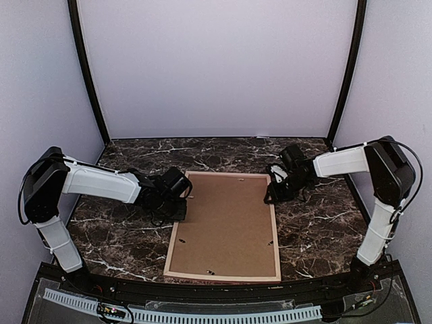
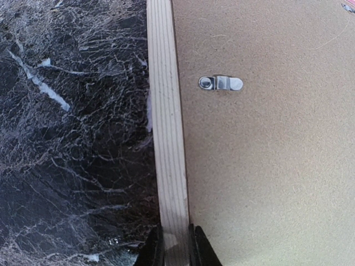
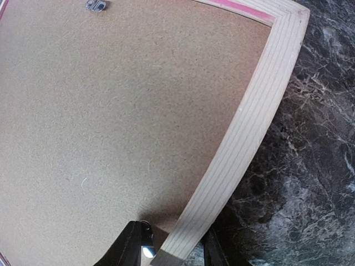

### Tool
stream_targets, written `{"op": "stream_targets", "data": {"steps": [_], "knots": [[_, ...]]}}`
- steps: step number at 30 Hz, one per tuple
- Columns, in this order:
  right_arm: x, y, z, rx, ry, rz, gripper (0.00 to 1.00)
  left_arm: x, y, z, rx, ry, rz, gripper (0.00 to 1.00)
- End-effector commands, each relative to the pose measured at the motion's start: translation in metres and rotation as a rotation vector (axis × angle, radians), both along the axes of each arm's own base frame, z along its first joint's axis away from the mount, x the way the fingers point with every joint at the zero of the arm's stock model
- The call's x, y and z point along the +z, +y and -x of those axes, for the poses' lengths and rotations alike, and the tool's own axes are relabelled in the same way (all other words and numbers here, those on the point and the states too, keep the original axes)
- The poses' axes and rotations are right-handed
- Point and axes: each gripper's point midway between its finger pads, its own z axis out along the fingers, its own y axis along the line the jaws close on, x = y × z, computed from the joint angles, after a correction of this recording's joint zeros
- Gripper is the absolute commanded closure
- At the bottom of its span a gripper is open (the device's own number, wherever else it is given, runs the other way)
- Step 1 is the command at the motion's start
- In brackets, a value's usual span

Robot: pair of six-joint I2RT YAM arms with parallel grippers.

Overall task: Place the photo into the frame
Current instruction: Press the fastener onto the backboard.

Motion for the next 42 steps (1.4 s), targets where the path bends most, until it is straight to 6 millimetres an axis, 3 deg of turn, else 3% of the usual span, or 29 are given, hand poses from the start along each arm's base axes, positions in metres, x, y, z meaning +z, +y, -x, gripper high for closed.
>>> {"op": "stream_targets", "data": {"steps": [1, 17, 23, 30, 33, 37, 42], "knots": [[-0.030, -0.021, 0.028, 0.005, 0.112, 0.066, 0.62, 0.006, -0.001, 0.006, -0.020, 0.008, -0.015, 0.98], [-0.046, -0.045, 0.035, -0.050, 0.127, 0.142, 0.66, 0.007, 0.001, 0.007, -0.012, 0.008, -0.013, 0.98], [-0.041, -0.056, 0.024, -0.078, 0.076, 0.175, 0.71, 0.007, 0.003, 0.008, -0.005, 0.008, -0.011, 0.98], [-0.030, -0.041, 0.013, -0.030, 0.031, 0.089, 0.75, 0.006, 0.004, 0.009, 0.004, 0.009, -0.012, 0.98], [-0.024, -0.032, 0.010, -0.010, 0.029, 0.040, 0.70, 0.005, 0.005, 0.010, 0.007, 0.009, -0.006, 0.98], [-0.014, -0.026, 0.006, -0.018, 0.030, -0.002, 0.57, 0.005, 0.001, 0.012, 0.012, 0.004, 0.011, 0.98], [-0.005, -0.022, 0.011, -0.018, 0.042, -0.037, 0.51, 0.001, -0.003, 0.013, 0.027, 0.004, 0.018, 0.98]]}}
